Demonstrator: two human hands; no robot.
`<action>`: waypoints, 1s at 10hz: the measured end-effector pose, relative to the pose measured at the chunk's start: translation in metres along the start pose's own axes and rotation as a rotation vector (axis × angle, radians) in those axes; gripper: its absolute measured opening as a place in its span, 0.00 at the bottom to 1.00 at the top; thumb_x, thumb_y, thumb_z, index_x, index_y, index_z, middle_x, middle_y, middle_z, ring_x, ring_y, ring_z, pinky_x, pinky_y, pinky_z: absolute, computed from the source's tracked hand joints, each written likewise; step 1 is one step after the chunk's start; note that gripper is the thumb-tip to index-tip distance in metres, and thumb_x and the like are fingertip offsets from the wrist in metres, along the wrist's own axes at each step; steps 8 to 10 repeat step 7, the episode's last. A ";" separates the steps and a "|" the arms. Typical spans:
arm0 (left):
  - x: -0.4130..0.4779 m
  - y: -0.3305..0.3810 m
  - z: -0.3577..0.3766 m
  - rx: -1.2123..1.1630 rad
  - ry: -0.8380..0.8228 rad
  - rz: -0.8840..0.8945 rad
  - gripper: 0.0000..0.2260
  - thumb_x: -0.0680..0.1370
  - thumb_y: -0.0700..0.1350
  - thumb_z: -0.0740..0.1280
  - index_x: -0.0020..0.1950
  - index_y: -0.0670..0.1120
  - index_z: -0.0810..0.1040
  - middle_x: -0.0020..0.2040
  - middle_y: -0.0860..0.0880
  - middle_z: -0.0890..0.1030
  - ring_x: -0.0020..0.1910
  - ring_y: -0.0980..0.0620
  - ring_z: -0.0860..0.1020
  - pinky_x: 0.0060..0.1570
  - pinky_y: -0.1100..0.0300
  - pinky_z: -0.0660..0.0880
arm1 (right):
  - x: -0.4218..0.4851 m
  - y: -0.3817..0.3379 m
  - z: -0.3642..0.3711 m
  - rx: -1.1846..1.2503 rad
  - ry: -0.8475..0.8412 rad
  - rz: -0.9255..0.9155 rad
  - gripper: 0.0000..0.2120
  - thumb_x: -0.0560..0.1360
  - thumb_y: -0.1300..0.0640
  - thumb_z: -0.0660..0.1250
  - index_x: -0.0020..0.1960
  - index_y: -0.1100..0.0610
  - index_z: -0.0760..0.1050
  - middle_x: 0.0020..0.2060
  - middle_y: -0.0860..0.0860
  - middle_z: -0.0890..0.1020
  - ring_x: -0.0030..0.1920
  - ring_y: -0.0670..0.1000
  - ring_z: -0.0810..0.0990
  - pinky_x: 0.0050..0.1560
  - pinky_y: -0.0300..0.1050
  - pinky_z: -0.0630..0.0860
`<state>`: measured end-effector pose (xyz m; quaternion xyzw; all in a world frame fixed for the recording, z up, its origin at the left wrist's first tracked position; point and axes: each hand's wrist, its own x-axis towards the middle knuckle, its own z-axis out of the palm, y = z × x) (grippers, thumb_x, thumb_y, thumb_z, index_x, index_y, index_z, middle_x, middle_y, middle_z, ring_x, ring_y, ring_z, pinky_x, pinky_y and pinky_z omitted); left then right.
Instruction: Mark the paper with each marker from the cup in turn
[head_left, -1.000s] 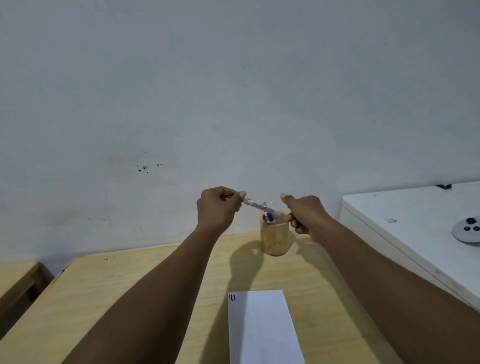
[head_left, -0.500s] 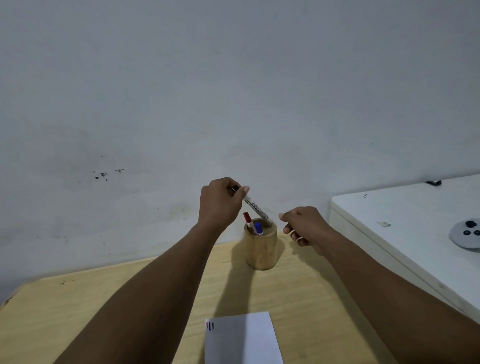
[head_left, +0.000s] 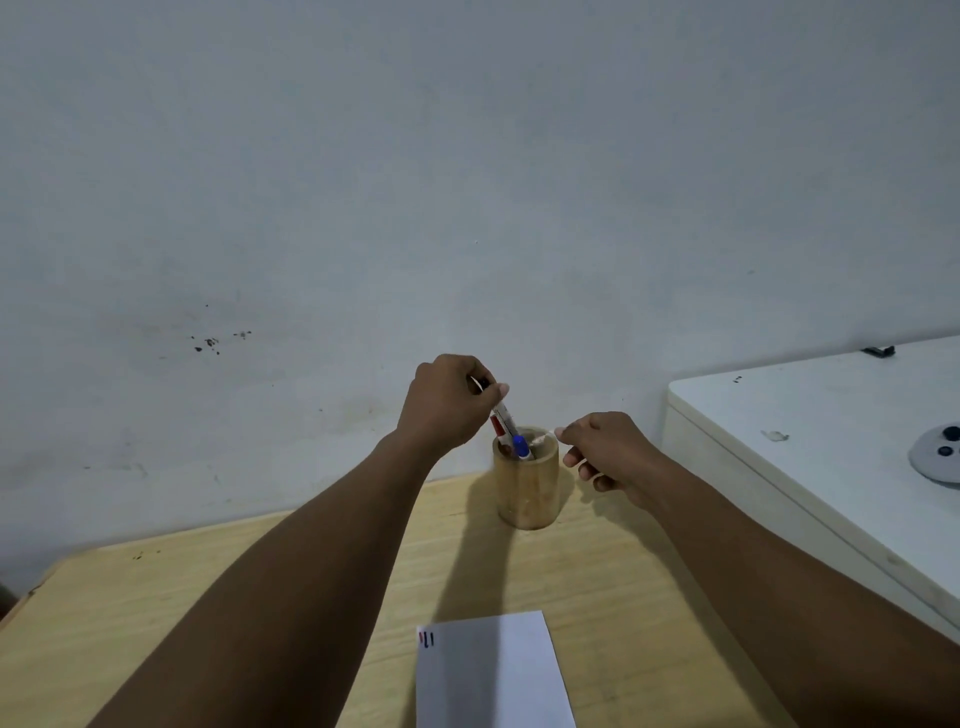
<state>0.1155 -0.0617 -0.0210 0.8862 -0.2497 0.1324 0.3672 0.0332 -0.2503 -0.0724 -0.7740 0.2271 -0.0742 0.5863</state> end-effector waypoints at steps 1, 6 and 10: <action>-0.008 -0.001 0.006 0.054 -0.161 -0.038 0.19 0.74 0.61 0.73 0.59 0.50 0.83 0.44 0.50 0.87 0.52 0.49 0.83 0.51 0.52 0.81 | -0.007 -0.005 -0.001 -0.030 -0.014 -0.006 0.11 0.79 0.55 0.68 0.55 0.62 0.80 0.39 0.56 0.83 0.31 0.51 0.75 0.28 0.41 0.67; -0.055 0.048 -0.115 0.370 -0.433 -0.104 0.31 0.76 0.60 0.73 0.75 0.49 0.73 0.76 0.48 0.73 0.73 0.45 0.72 0.70 0.49 0.70 | -0.098 -0.115 0.002 -0.398 -0.134 -0.322 0.13 0.79 0.54 0.69 0.58 0.61 0.80 0.52 0.56 0.84 0.53 0.56 0.84 0.43 0.47 0.80; -0.072 0.063 -0.149 0.411 -0.455 -0.151 0.32 0.77 0.60 0.71 0.78 0.49 0.70 0.78 0.48 0.71 0.74 0.44 0.71 0.71 0.49 0.71 | -0.121 -0.145 0.016 -0.553 -0.133 -0.413 0.16 0.78 0.51 0.71 0.63 0.56 0.79 0.60 0.54 0.82 0.58 0.55 0.81 0.52 0.48 0.80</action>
